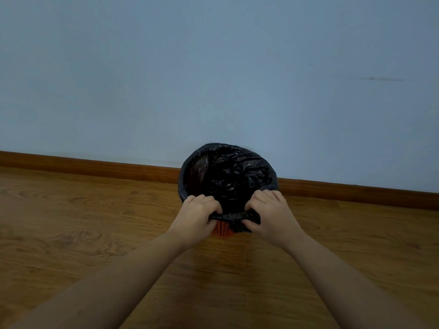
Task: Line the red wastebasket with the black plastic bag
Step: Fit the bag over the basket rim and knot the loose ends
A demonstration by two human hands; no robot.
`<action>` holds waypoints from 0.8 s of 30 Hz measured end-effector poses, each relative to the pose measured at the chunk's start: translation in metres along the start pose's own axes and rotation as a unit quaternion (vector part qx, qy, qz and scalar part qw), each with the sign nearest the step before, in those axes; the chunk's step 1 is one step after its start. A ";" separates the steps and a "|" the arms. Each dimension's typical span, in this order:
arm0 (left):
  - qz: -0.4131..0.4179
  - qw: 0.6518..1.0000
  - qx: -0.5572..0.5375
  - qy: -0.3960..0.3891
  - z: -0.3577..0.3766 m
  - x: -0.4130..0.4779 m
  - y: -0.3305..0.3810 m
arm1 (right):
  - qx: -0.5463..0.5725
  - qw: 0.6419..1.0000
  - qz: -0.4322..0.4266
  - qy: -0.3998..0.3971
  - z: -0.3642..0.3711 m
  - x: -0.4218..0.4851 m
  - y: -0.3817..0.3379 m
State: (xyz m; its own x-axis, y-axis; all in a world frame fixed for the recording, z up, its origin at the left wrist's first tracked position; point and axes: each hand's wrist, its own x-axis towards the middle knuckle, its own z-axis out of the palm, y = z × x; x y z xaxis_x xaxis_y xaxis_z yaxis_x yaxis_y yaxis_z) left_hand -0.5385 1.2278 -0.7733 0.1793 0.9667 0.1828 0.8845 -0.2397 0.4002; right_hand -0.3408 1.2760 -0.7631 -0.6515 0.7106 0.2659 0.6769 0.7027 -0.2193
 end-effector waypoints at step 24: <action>0.012 1.000 0.001 -0.010 0.006 -0.001 0.007 | 0.035 0.998 -0.058 -0.016 0.000 0.000 -0.009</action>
State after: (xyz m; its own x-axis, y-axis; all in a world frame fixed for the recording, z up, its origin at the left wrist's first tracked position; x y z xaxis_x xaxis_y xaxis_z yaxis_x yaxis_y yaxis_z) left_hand -0.5299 1.2259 -0.7760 0.2085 0.9624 0.1741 0.8807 -0.2621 0.3946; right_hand -0.3473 1.2697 -0.7614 -0.7349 0.6247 0.2640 0.5718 0.7800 -0.2543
